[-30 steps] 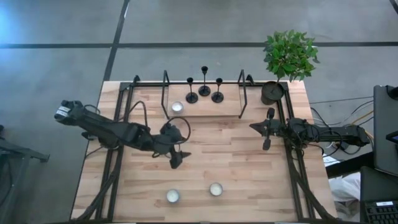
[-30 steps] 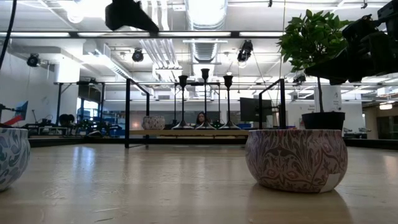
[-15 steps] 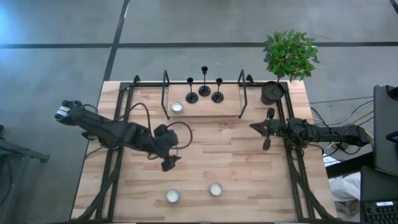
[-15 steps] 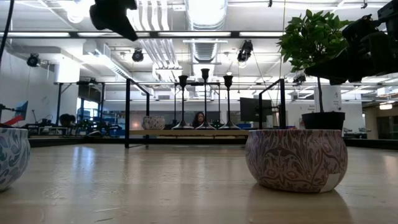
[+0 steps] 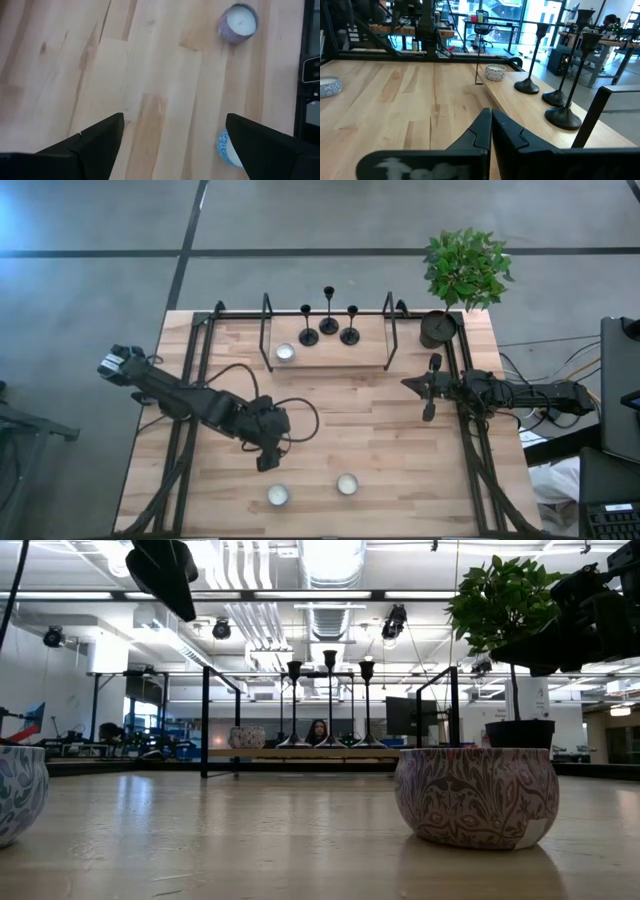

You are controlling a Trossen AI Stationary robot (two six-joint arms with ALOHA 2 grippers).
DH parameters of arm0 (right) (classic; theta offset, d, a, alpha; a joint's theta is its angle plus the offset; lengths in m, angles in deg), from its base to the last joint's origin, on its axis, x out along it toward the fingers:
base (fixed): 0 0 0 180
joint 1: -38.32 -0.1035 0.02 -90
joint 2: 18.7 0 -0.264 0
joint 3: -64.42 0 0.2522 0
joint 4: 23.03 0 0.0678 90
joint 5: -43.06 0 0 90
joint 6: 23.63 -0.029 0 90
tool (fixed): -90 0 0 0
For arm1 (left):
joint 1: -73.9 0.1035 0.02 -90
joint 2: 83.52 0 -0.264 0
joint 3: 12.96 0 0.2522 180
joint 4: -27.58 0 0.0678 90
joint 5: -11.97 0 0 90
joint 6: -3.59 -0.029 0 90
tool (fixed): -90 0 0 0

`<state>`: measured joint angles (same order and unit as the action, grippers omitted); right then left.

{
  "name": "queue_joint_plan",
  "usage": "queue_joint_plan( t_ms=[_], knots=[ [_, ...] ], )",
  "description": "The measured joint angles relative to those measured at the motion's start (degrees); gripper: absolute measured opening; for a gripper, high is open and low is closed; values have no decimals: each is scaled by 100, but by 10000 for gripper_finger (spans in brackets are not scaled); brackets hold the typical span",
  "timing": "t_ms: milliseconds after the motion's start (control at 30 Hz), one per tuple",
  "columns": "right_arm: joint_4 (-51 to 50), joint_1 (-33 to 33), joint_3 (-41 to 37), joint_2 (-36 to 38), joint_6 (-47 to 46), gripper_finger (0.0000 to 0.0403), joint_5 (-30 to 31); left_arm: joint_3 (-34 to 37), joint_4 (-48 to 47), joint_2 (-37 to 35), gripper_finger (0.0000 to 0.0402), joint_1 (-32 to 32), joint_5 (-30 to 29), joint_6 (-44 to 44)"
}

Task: Pick & Place candle stick holders
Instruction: Put the blue scented candle on the shelf

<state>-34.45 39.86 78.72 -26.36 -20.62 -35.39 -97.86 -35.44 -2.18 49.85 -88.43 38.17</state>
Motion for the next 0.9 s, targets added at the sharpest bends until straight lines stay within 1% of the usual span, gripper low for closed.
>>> queue_joint_plan(
  t_ms=[167,300,367,433,533,633,767,833,900],
  knots=[
    [1,-2,0,0,0,8,0,1,4,49,356,-29,210,299],
    [-1,-2,0,0,0,8,0,3,14,53,356,-77,776,623],
    [1,-2,0,0,0,8,0,3,22,53,356,-118,1090,905],
    [-1,-1,0,0,0,8,0,7,95,55,356,-158,1240,1301],
    [0,-1,0,0,0,8,0,13,246,55,356,-216,968,2242],
    [1,-2,0,0,0,8,0,16,393,95,356,-254,566,2919],
    [1,-1,0,2,0,8,0,16,442,297,356,-279,232,3975],
    [0,-1,1,2,0,8,0,17,430,478,356,-299,247,4557],
    [1,-2,2,2,0,8,0,18,424,681,356,-341,404,4857]
  ],
)
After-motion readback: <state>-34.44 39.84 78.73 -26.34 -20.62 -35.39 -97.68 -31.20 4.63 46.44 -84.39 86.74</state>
